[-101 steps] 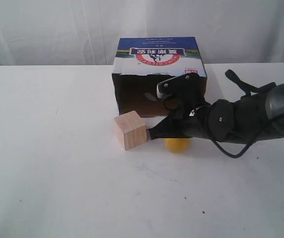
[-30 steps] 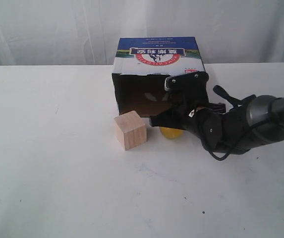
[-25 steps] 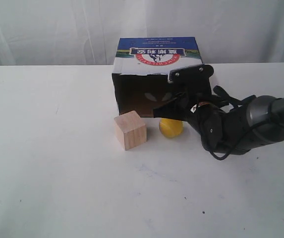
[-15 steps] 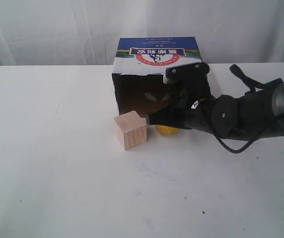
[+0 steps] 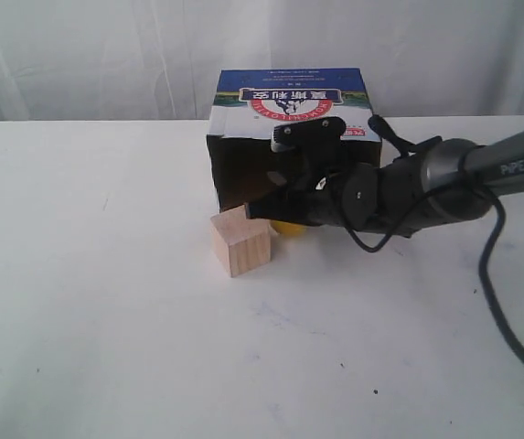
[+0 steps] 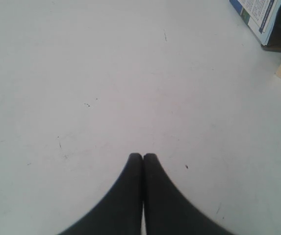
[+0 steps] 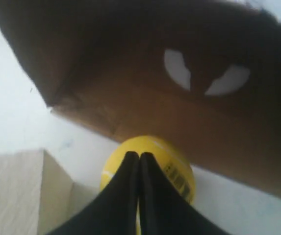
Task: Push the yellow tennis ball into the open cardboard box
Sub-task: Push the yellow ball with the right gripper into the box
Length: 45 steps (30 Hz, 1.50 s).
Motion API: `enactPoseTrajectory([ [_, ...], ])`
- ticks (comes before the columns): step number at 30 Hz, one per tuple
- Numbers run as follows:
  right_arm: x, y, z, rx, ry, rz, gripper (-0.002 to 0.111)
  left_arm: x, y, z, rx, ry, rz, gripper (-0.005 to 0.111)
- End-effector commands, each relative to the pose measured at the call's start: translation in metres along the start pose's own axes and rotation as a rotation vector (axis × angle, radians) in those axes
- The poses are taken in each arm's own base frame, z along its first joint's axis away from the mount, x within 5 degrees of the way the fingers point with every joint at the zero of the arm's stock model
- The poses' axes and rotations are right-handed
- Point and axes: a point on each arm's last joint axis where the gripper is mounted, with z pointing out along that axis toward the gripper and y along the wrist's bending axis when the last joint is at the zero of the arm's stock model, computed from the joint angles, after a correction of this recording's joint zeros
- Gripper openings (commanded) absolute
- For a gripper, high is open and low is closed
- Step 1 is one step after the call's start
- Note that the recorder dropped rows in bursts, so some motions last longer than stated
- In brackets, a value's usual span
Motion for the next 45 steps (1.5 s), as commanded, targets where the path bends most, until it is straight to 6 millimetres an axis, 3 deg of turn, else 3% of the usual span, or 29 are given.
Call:
enactPoseTrajectory([
  [1, -0.013, -0.017, 0.018, 0.038, -0.048, 0.023, 0.0, 0.001, 0.0, 0.0, 0.008, 0.005, -0.01, 0.0],
  [5, -0.04, -0.02, 0.0, 0.061, -0.177, -0.025, 0.0, 0.001, 0.0, 0.0, 0.008, 0.005, -0.01, 0.0],
  [8, -0.05, -0.018, -0.012, 0.05, -0.181, -0.069, 0.0, 0.001, 0.0, 0.0, 0.008, 0.005, -0.01, 0.0],
  [12, -0.027, -0.006, -0.023, -0.088, 0.149, -0.072, 0.0, 0.001, 0.0, 0.0, 0.008, 0.005, -0.01, 0.0],
  [22, 0.005, -0.007, -0.025, -0.105, 0.296, -0.062, 0.0, 0.001, 0.0, 0.0, 0.008, 0.005, -0.01, 0.0],
  [29, 0.021, -0.025, -0.008, -0.026, 0.244, -0.049, 0.0, 0.001, 0.0, 0.0, 0.008, 0.005, -0.01, 0.0],
  [35, 0.009, -0.042, 0.017, 0.073, 0.061, -0.096, 0.0, 0.001, 0.0, 0.0, 0.008, 0.005, -0.01, 0.0],
  [40, -0.003, -0.036, 0.006, 0.048, 0.051, -0.104, 0.0, 0.001, 0.0, 0.0, 0.008, 0.005, -0.01, 0.0],
  [45, 0.004, -0.036, -0.002, 0.038, 0.091, -0.104, 0.0, 0.001, 0.0, 0.0, 0.008, 0.005, -0.01, 0.0],
])
